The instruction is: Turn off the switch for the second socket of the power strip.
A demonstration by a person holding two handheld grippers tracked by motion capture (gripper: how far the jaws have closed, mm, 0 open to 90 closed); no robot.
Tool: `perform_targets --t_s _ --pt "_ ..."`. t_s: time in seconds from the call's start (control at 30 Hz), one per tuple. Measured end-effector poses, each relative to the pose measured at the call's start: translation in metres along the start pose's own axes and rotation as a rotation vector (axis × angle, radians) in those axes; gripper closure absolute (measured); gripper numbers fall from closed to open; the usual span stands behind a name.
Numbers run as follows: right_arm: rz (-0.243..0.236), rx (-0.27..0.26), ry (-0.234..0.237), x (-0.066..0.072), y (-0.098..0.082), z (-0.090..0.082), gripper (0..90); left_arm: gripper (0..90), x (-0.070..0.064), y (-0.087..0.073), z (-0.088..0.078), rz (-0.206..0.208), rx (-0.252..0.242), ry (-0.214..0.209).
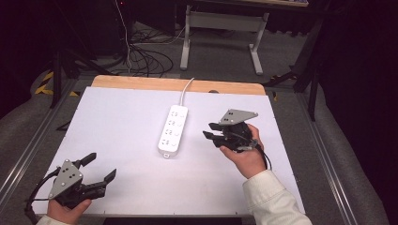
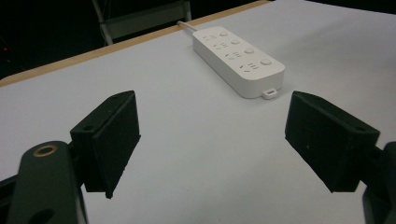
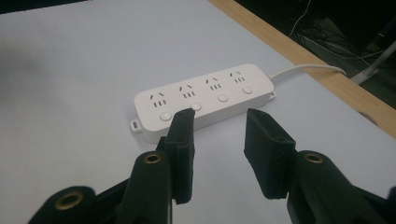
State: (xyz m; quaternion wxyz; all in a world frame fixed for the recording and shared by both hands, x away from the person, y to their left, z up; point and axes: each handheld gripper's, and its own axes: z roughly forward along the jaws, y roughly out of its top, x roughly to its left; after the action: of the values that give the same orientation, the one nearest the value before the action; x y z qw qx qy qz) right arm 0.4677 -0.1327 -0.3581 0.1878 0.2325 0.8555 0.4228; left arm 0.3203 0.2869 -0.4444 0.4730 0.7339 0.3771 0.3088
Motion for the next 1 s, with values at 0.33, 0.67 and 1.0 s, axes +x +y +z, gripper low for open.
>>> perform_targets --t_s 0.33,0.67,1.0 --pt "0.008 0.008 0.029 -0.009 0.019 0.027 69.0 18.5 0.000 0.000 0.000 -0.003 0.005 0.002" --pt "0.074 0.043 0.100 -0.021 0.020 0.046 90.0 18.8 0.000 0.000 0.001 0.007 0.019 0.014" --pt "0.060 -0.016 0.076 -0.025 0.021 0.069 90.0 19.0 0.001 -0.003 -0.004 -0.001 0.026 0.045"
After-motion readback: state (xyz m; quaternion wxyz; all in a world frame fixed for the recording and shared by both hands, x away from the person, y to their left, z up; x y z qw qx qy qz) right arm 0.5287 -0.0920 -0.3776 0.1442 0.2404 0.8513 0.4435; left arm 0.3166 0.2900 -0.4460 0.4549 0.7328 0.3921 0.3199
